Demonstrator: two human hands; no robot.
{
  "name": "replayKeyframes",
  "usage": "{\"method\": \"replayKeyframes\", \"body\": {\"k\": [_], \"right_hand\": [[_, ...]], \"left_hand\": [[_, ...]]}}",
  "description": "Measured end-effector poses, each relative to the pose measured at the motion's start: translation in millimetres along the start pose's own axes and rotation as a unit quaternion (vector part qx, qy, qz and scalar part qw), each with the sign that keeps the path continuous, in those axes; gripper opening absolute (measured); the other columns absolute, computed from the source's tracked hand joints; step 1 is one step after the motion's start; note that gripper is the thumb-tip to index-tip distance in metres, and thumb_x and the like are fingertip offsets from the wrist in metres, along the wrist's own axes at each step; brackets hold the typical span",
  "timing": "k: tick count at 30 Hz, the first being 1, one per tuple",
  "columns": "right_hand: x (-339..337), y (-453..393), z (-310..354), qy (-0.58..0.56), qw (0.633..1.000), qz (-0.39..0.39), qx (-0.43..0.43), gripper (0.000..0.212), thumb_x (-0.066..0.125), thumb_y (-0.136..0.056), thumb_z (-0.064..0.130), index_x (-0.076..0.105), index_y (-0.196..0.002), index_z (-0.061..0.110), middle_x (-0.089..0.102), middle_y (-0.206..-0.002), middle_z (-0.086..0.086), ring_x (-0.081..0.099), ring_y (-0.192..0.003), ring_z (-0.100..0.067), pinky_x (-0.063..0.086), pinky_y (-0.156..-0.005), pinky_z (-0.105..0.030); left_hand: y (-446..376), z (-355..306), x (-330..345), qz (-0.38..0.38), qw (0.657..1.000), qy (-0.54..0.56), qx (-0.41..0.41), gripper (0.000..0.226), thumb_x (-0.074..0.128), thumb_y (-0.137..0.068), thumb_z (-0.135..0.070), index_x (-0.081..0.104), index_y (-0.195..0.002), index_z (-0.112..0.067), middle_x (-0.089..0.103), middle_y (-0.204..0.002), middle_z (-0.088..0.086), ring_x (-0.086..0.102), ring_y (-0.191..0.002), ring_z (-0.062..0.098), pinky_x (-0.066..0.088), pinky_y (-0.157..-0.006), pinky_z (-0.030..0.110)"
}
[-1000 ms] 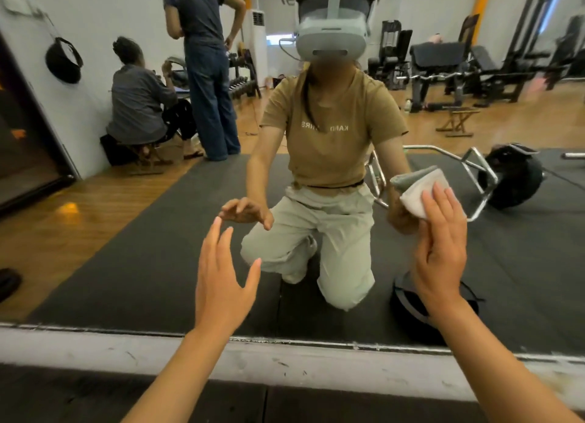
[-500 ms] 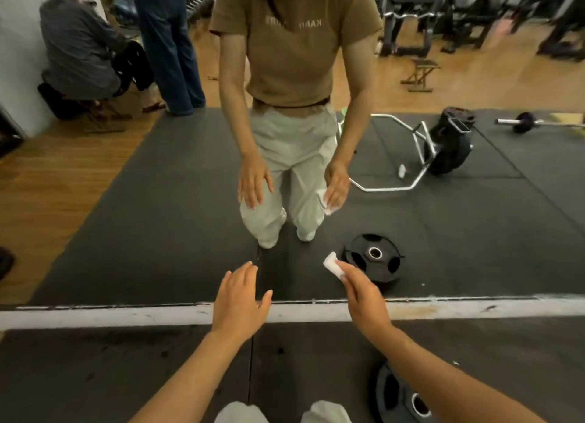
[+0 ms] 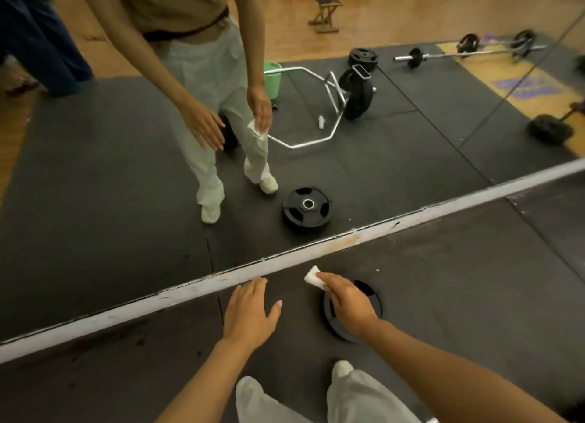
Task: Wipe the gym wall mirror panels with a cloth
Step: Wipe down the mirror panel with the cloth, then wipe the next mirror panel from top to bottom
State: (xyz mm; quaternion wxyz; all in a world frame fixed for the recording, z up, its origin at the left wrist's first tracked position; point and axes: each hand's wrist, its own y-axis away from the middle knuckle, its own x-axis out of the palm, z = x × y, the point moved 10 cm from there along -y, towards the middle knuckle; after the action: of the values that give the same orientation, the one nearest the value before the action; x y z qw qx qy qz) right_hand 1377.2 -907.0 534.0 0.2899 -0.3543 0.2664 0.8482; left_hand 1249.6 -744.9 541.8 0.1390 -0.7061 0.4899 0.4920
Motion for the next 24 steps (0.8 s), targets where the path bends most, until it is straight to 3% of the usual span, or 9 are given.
{"method": "replayKeyframes", "body": {"k": [2,7,13,16,19,24], "right_hand": [[-2,12,-19,0.003,1.000,0.003,0.010,0.043,0.048,-0.103,0.013,0.046,-0.145,0.021,0.048,-0.147,-0.002,0.047,-0.133,-0.021,0.034,-0.113,-0.029],[-27,25,-63,0.016,1.000,0.007,0.001,0.047,0.049,-0.102,0.012,0.043,-0.147,0.024,0.045,-0.150,0.001,0.045,-0.136,-0.018,0.032,-0.115,-0.027],[-93,13,-109,0.030,0.995,0.000,-0.094,0.047,0.052,-0.102,0.012,0.045,-0.146,0.025,0.048,-0.147,0.003,0.047,-0.133,-0.014,0.025,-0.104,-0.009],[-143,-8,-117,0.026,0.987,-0.045,-0.154,0.042,0.056,-0.100,0.014,0.054,-0.141,0.024,0.055,-0.141,0.004,0.052,-0.127,-0.014,0.039,-0.107,-0.022],[-189,-23,-105,0.018,0.969,-0.092,-0.227,0.038,0.053,-0.099,0.015,0.058,-0.137,0.019,0.060,-0.136,0.000,0.057,-0.122,-0.016,0.051,-0.099,-0.037],[-275,-50,-42,0.046,0.909,-0.174,-0.377,0.043,0.045,-0.097,0.008,0.057,-0.138,0.012,0.058,-0.138,-0.004,0.056,-0.123,-0.019,0.047,-0.103,-0.032]], "left_hand": [[2,-18,14,0.010,1.000,-0.003,0.009,0.062,0.046,-0.099,-0.051,0.033,-0.151,-0.018,0.038,-0.154,-0.002,0.032,-0.143,0.016,0.023,-0.120,0.031],[-4,-70,38,-0.009,1.000,0.007,0.016,0.064,0.044,-0.100,-0.051,0.028,-0.153,-0.019,0.031,-0.158,-0.003,0.025,-0.147,0.014,0.017,-0.122,0.029],[-23,-148,56,-0.069,0.998,-0.002,0.003,0.061,0.046,-0.100,-0.049,0.031,-0.151,-0.018,0.035,-0.155,-0.003,0.028,-0.145,0.014,0.014,-0.120,0.027],[-36,-190,53,-0.103,0.995,0.002,0.005,0.063,0.046,-0.100,-0.049,0.031,-0.152,-0.018,0.032,-0.158,-0.002,0.024,-0.147,0.016,0.007,-0.120,0.024],[-49,-227,33,-0.143,0.989,0.001,0.022,0.062,0.047,-0.101,-0.046,0.031,-0.153,-0.016,0.029,-0.160,-0.001,0.020,-0.150,0.016,-0.004,-0.115,0.020],[-71,-279,-45,-0.272,0.956,-0.075,0.082,0.066,0.036,-0.093,-0.054,0.051,-0.141,-0.011,0.049,-0.148,0.004,0.042,-0.140,0.018,0.015,-0.122,0.032]]}}
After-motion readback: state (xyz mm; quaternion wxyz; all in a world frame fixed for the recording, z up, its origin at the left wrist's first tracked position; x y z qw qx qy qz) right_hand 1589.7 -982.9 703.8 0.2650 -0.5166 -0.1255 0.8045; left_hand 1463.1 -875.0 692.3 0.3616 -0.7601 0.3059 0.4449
